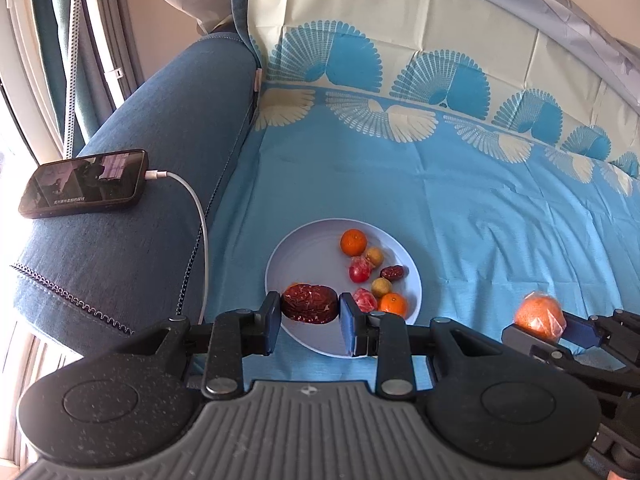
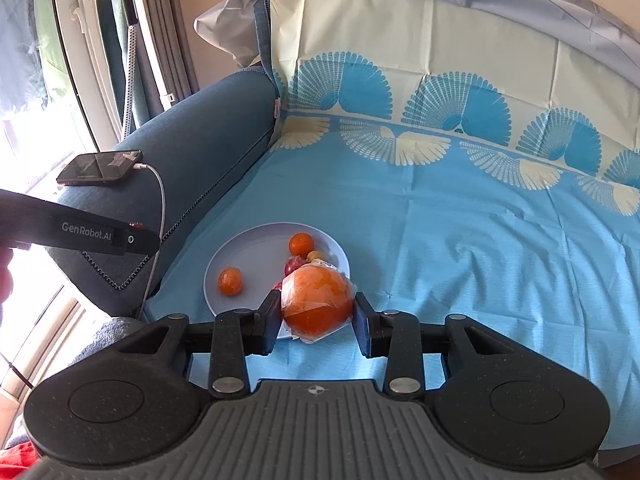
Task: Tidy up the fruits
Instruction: 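Carry the date and wrapped orange fruit over the plate with both tools, then open both tools to drop the date and orange fruit onto the plate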
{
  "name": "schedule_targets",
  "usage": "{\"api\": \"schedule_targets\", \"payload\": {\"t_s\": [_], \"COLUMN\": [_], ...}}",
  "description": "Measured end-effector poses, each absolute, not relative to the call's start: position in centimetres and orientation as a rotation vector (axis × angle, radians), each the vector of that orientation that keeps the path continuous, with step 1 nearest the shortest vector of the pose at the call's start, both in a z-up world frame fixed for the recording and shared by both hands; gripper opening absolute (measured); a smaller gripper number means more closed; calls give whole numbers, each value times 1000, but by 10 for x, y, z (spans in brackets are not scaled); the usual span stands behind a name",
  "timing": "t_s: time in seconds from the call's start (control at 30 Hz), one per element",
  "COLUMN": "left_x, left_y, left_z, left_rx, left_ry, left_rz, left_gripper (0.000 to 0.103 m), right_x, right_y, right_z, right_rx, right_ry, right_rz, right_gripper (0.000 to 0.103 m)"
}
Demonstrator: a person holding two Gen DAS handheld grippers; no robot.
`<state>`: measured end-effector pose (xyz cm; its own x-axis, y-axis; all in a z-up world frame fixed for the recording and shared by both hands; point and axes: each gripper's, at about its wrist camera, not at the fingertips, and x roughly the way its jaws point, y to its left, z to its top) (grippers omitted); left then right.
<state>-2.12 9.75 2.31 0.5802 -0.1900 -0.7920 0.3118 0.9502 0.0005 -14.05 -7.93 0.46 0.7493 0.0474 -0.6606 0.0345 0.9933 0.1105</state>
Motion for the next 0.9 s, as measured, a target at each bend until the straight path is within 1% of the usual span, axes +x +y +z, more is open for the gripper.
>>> {"api": "schedule_targets", "payload": {"t_s": [0.2, 0.33, 0.63, 0.9], "left_x": [9, 32, 71, 94], "left_y": [90, 83, 66, 56], "left_z": [1, -24, -63, -86], "left_rx": [168, 180, 194, 219], "left_ry": [936, 991, 1025, 1054], "left_rz": [-285, -272, -309, -299], "left_gripper": [34, 34, 34, 34], "right_x": [-107, -83, -30, -8], "right_y": [-75, -74, -70, -68], "right_z": [-10, -27, -70, -92], "right_rx": [111, 110, 103, 91], "right_ry": [741, 755, 823, 854], "right_rz": [11, 3, 15, 34], "right_gripper": [39, 39, 39, 39]}}
